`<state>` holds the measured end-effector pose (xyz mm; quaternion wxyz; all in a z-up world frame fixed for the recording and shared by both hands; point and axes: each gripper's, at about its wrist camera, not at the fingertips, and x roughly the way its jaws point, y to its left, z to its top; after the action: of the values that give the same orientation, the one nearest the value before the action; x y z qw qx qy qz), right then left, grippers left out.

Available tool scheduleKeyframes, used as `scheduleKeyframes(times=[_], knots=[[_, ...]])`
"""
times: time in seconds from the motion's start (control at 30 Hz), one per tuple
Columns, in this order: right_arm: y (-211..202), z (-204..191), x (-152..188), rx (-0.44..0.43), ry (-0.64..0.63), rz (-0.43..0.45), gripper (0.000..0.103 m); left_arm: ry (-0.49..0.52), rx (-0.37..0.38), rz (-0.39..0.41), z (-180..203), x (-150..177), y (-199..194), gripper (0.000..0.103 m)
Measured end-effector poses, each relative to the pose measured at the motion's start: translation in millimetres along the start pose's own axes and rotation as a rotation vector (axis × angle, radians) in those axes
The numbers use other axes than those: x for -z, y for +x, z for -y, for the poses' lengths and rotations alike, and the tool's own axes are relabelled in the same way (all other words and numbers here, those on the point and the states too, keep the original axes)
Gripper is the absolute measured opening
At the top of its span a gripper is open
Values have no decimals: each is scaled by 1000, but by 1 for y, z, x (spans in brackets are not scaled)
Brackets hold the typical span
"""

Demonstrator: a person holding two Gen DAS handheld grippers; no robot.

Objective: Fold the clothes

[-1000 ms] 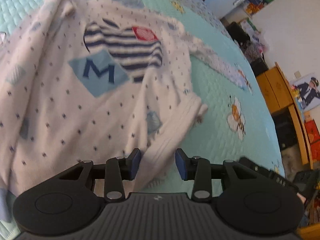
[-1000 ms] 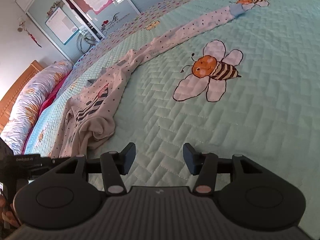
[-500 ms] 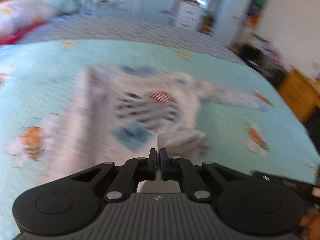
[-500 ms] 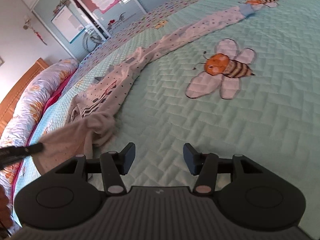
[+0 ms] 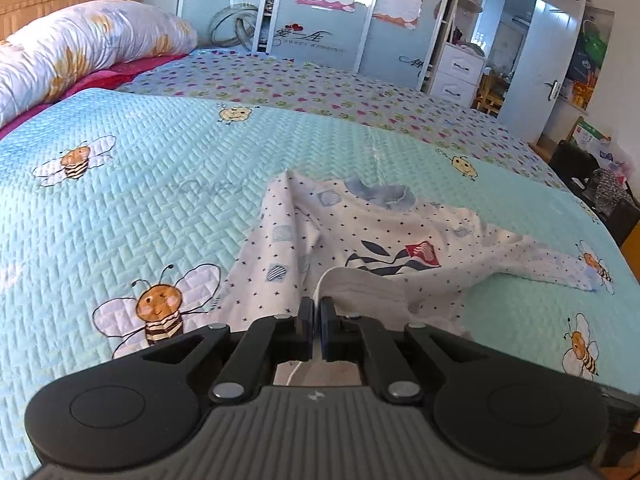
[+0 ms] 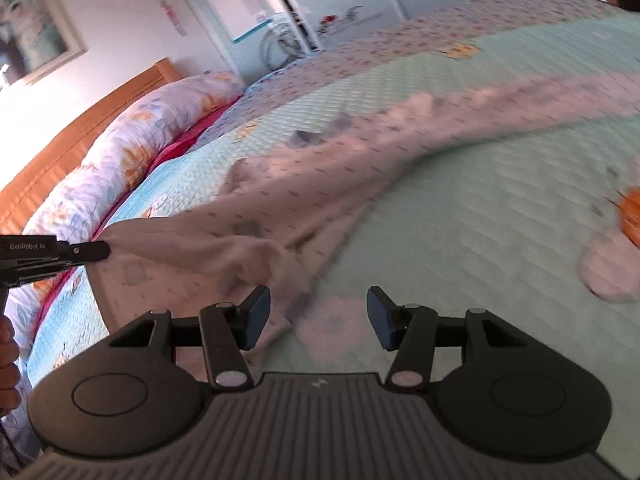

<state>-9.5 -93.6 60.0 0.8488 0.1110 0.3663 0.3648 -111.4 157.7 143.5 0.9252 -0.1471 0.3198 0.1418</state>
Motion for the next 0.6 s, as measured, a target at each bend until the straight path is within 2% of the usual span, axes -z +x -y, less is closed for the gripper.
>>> scheduleKeyframes(times=[0.13, 0.3, 0.37, 0.43, 0.53, 0.6], knots=[[22, -16, -12, -16, -114, 12, 55, -5, 46, 18, 0, -5, -4, 3], [50, -17, -21, -47, -164, -48, 52, -4, 96, 29, 5, -12, -9, 3], [43, -24, -18, -33, -203, -32, 3, -1, 117, 34, 8, -15, -11, 3], [34, -31, -15, -19, -249, -10, 0, 21, 113, 39, 12, -13, -14, 3], [-21, -52, 0, 12, -432, 92, 1, 36, 99, 2, 8, -1, -9, 4], [-29, -48, 9, -7, -406, 38, 2, 29, 83, -45, 3, 10, -1, 4]])
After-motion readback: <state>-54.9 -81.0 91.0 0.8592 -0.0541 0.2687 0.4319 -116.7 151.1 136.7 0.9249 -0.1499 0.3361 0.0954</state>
